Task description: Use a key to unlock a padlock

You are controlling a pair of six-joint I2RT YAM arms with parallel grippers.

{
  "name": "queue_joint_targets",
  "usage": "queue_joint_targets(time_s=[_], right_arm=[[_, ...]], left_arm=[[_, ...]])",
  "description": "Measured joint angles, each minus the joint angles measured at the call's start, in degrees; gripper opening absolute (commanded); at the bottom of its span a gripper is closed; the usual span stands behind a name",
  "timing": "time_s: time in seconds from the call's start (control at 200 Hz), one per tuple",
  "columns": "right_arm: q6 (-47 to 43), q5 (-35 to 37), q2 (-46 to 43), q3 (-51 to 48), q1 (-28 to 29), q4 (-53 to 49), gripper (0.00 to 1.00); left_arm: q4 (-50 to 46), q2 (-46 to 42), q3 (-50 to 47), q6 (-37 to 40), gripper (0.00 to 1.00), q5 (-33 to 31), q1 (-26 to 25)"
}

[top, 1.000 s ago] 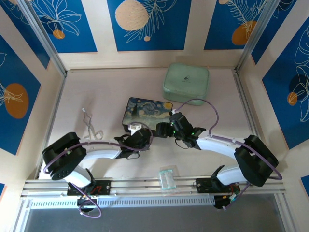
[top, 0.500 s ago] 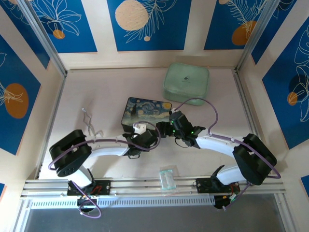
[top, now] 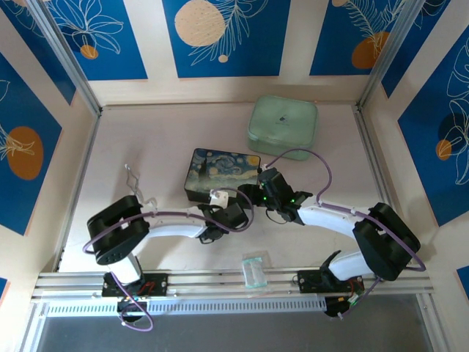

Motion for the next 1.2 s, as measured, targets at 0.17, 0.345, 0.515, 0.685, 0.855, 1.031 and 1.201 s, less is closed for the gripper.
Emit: queue_joint_targets(time_s=[0.17, 0.345, 0.515, 0.685, 0.855, 1.031, 1.201], right_arm=[[0.37, -0.02, 0.0, -0.42, -0.31, 0.87, 0.76], [0.79, 0.0, 0.0, -0.76, -0.76, 1.55, 0.76], [0.85, -0.22, -0.09, -1.44, -1.18, 2.71, 0.76], [1.16, -0.57, -0.11, -1.73, -1.33, 3.21, 0.76], [1.22, -0.85, -0.11, -1.9, -1.4, 3.56, 0.76], [1.25, -0.92, -0.11, -2.21, -1.51, 4.13, 0.76], [1.44, -1.25, -0.11, -2.21, -1.6, 4.13, 0.76]], left_arm=[[-0.94, 0.42, 0.2, -0.13, 0.23, -0.55, -0.76], [-3.52, 2.27, 2.49, -0.35, 0.26, -1.6, -2.08], [-3.91, 2.47, 2.95, -0.33, 0.31, -2.16, -3.02], [-4.83, 2.51, 4.0, -0.37, 0.28, -3.04, -4.09], [-5.29, 2.58, 4.15, -0.44, 0.25, -3.82, -4.57], [-7.26, 3.76, 5.4, -0.57, 0.24, -4.94, -4.85], [-12.57, 6.45, 8.72, -1.46, 0.2, -6.51, -5.16]])
